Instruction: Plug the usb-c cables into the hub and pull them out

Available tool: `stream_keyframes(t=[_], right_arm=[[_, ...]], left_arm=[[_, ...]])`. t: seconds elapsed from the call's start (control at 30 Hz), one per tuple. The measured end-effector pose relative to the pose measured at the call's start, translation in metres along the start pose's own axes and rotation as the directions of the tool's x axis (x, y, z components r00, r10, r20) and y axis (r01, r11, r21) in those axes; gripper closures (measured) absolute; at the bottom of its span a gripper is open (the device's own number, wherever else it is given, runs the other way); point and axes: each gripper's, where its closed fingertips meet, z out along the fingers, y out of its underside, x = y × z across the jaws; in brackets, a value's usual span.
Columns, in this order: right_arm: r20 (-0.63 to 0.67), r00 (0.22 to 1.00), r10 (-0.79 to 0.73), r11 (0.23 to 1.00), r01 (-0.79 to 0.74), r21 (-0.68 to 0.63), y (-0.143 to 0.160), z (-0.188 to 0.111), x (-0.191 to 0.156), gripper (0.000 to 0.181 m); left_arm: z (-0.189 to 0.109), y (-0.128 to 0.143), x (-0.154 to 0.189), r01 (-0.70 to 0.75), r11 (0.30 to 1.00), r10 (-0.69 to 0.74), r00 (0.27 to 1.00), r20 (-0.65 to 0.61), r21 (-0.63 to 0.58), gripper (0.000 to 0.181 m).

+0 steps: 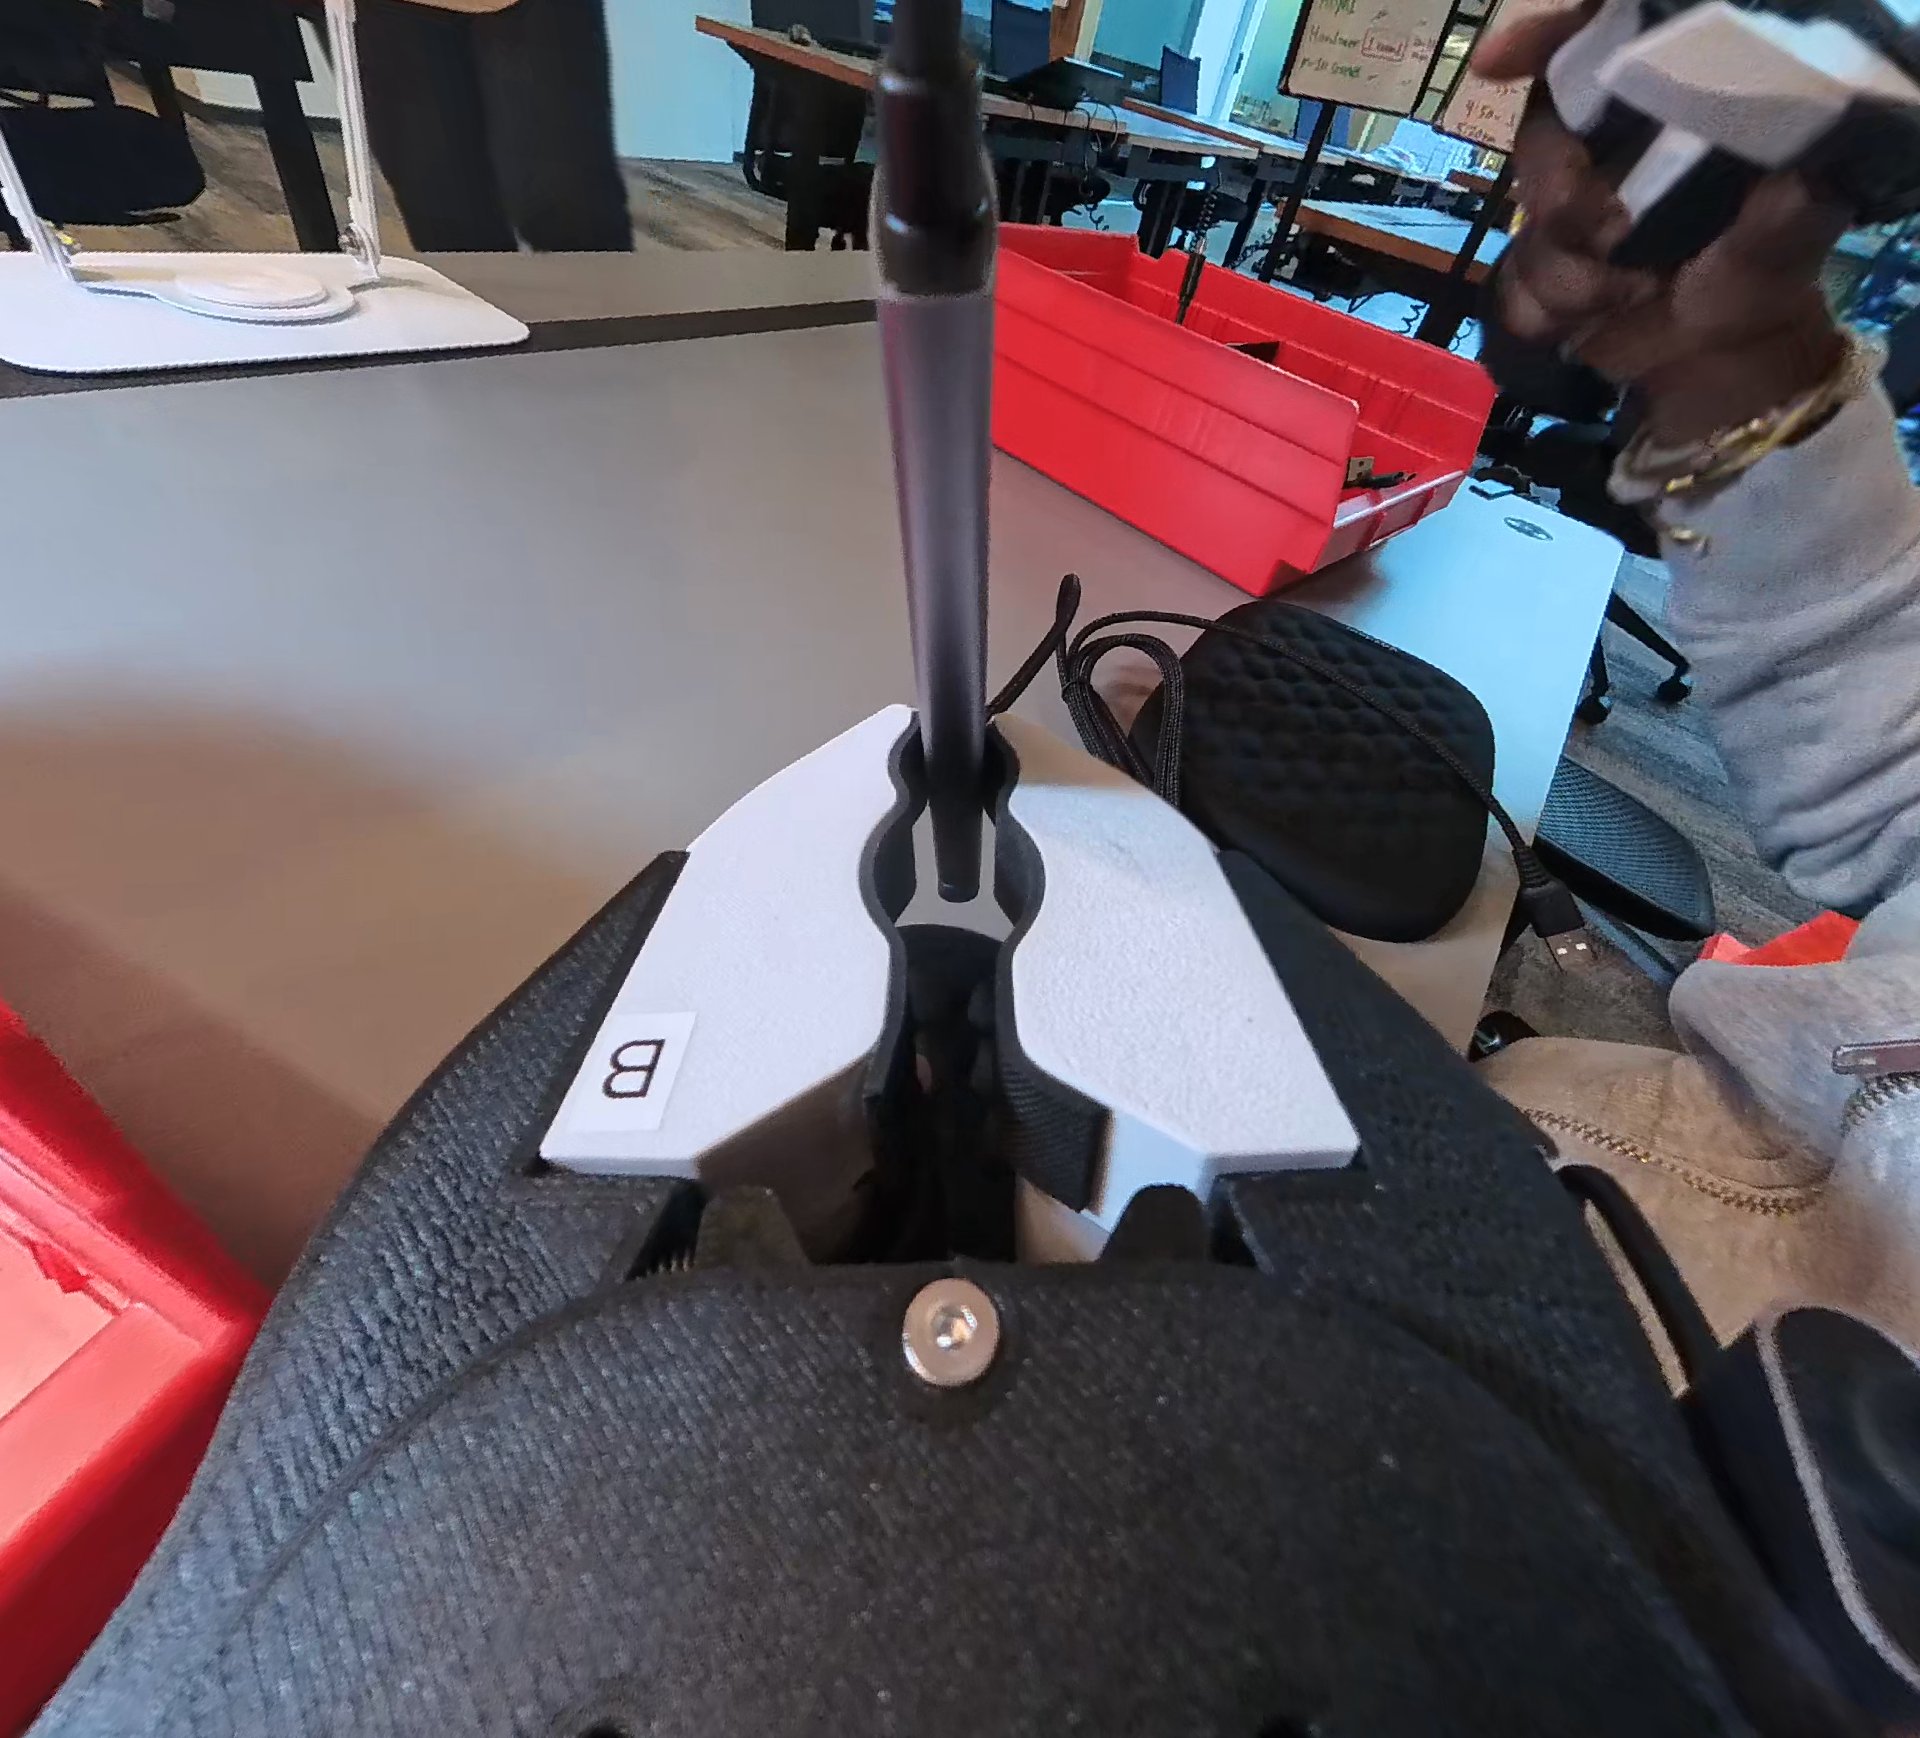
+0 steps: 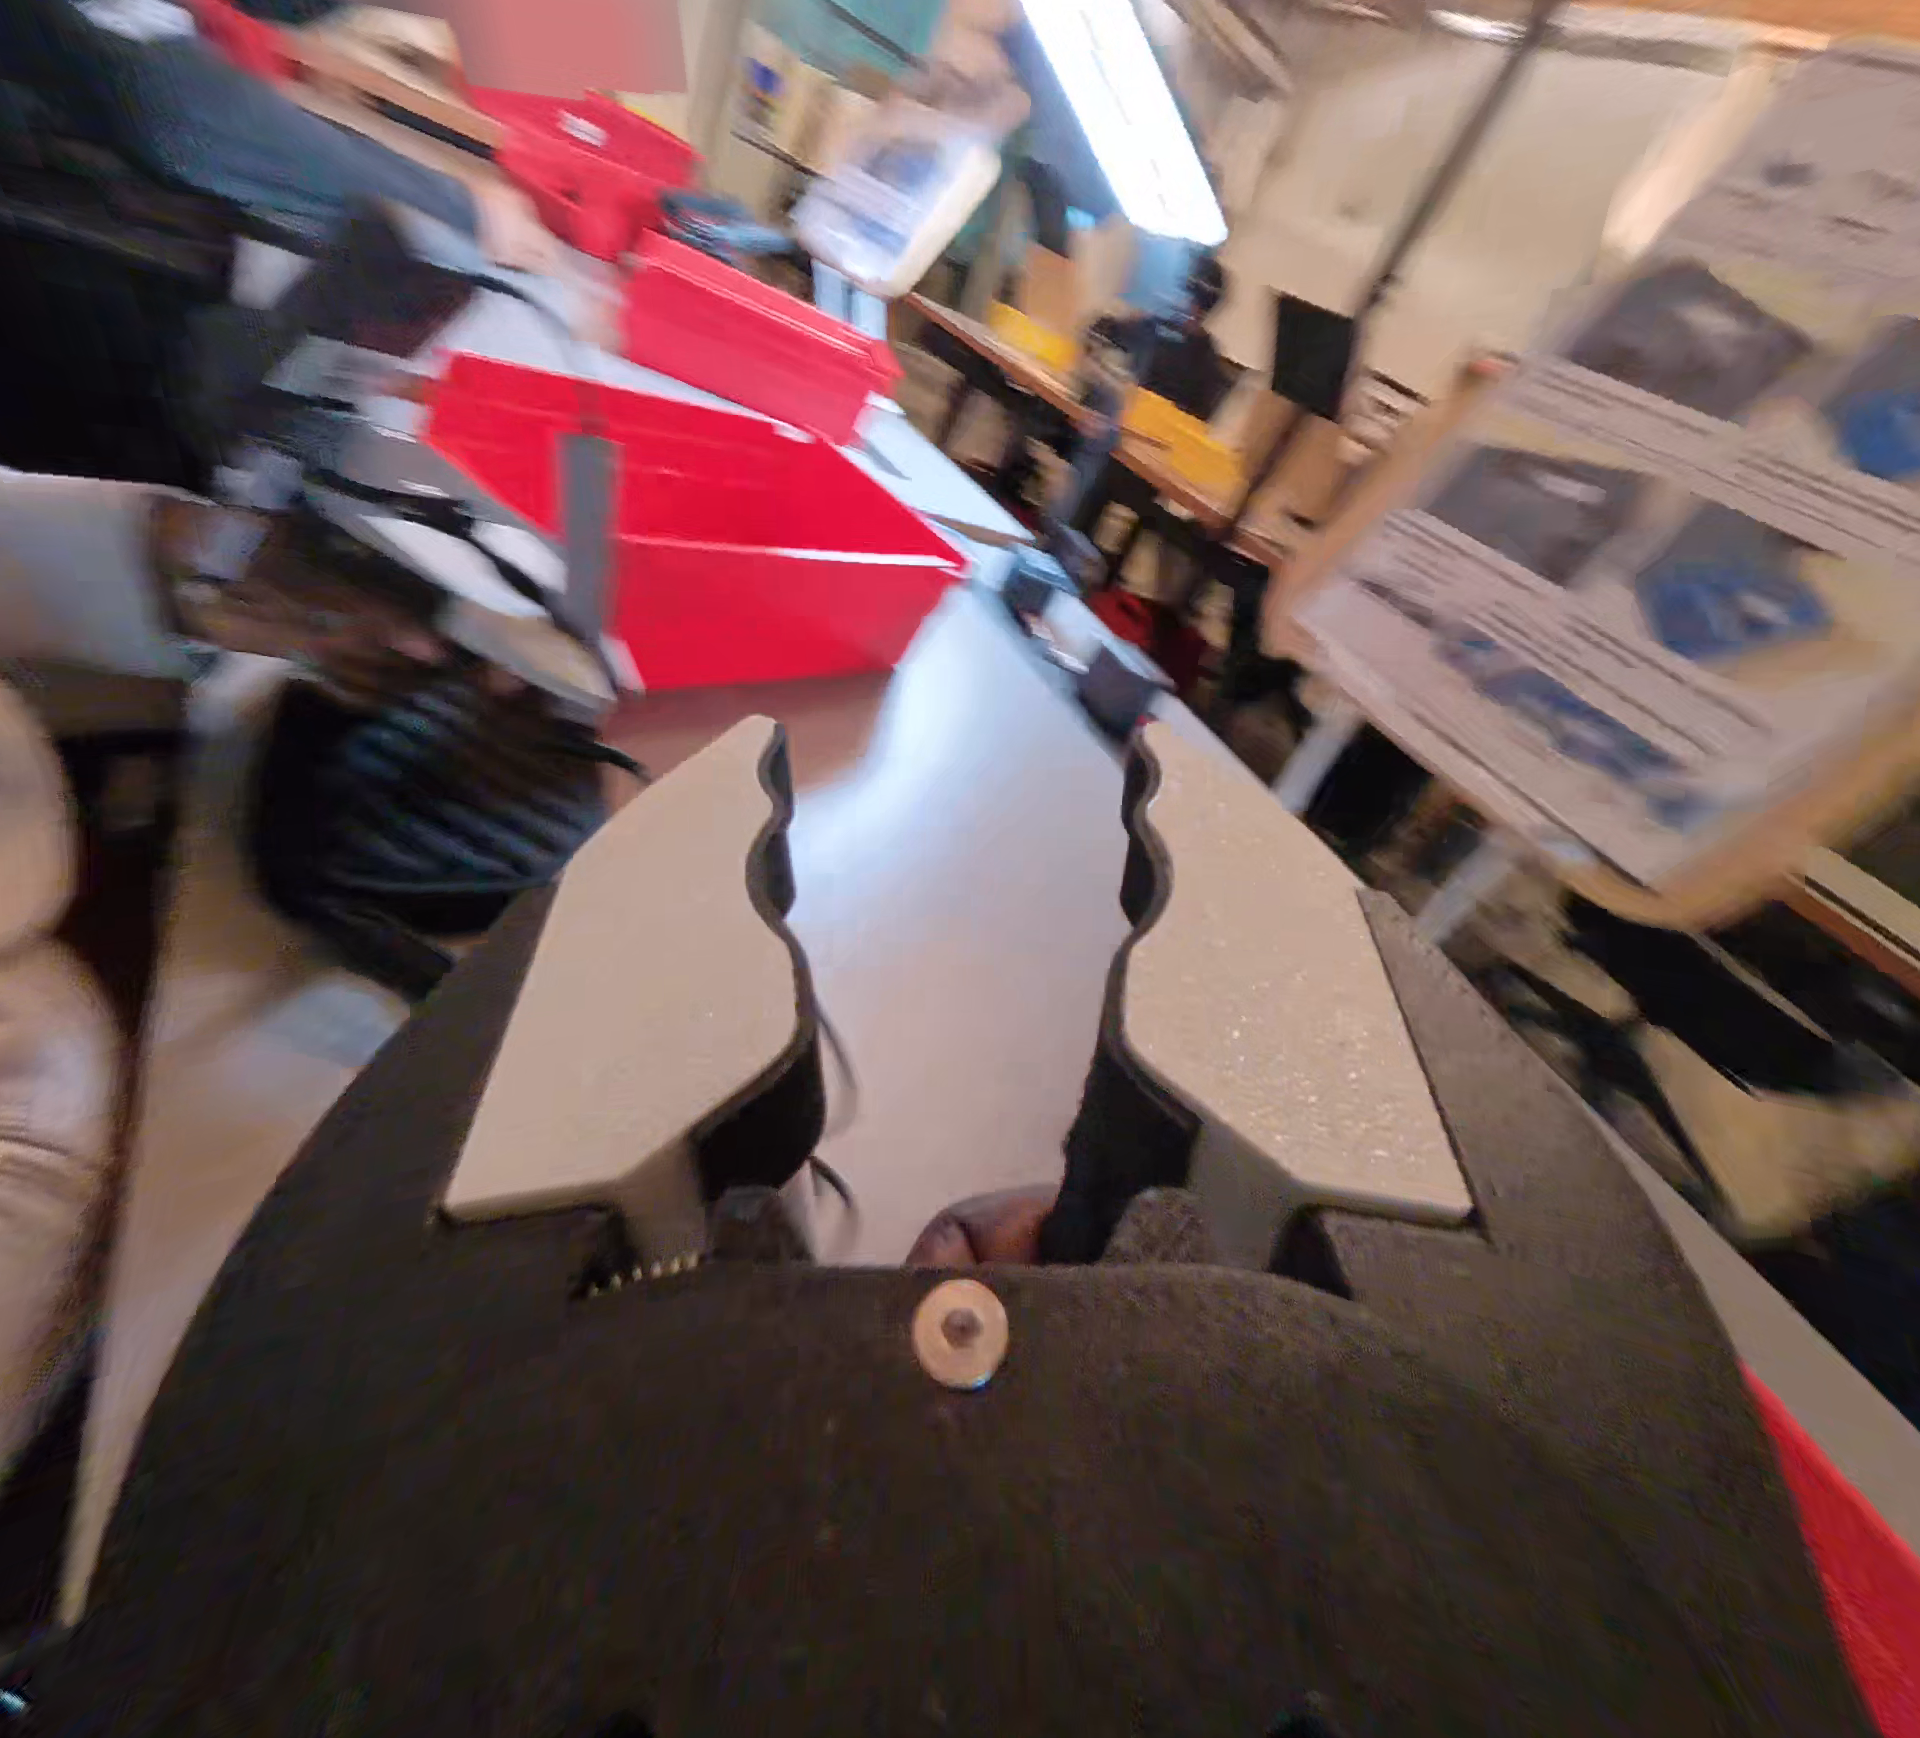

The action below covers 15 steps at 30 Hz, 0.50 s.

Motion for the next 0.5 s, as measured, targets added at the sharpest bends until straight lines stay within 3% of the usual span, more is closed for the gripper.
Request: stream_keyframes(t=[0.07, 0.17, 0.33, 0.4, 0.5], right_arm=[[0.125, 0.992, -0.028, 0.999, 0.026, 0.020, 0.000, 0.032, -0.043, 0.125], [0.255, 0.955, -0.149, 0.985, 0.167, -0.051, 0.024, 0.077, -0.093, 0.128], [0.375, 0.851, -0.367, 0.898, 0.429, -0.095, 0.064, 0.124, -0.141, 0.132], [0.374, 0.786, -0.492, 0.825, 0.558, -0.087, 0.075, 0.135, -0.146, 0.138], [0.337, 0.639, -0.691, 0.657, 0.750, -0.077, 0.088, 0.147, -0.145, 0.150]], left_arm=[[-0.001, -0.001, 0.000, 0.011, 1.000, -0.011, 1.000, -0.007, 0.008, 0.171], [-0.003, -0.003, -0.001, 0.043, 0.999, -0.042, 0.999, -0.025, 0.030, 0.171], [-0.006, -0.007, -0.003, 0.102, 0.993, -0.099, 0.993, -0.060, 0.057, 0.171], [-0.006, -0.007, -0.002, 0.115, 0.992, -0.110, 0.991, -0.081, 0.055, 0.171], [-0.006, -0.006, 0.000, 0.132, 0.990, -0.127, 0.985, -0.115, 0.044, 0.171]])
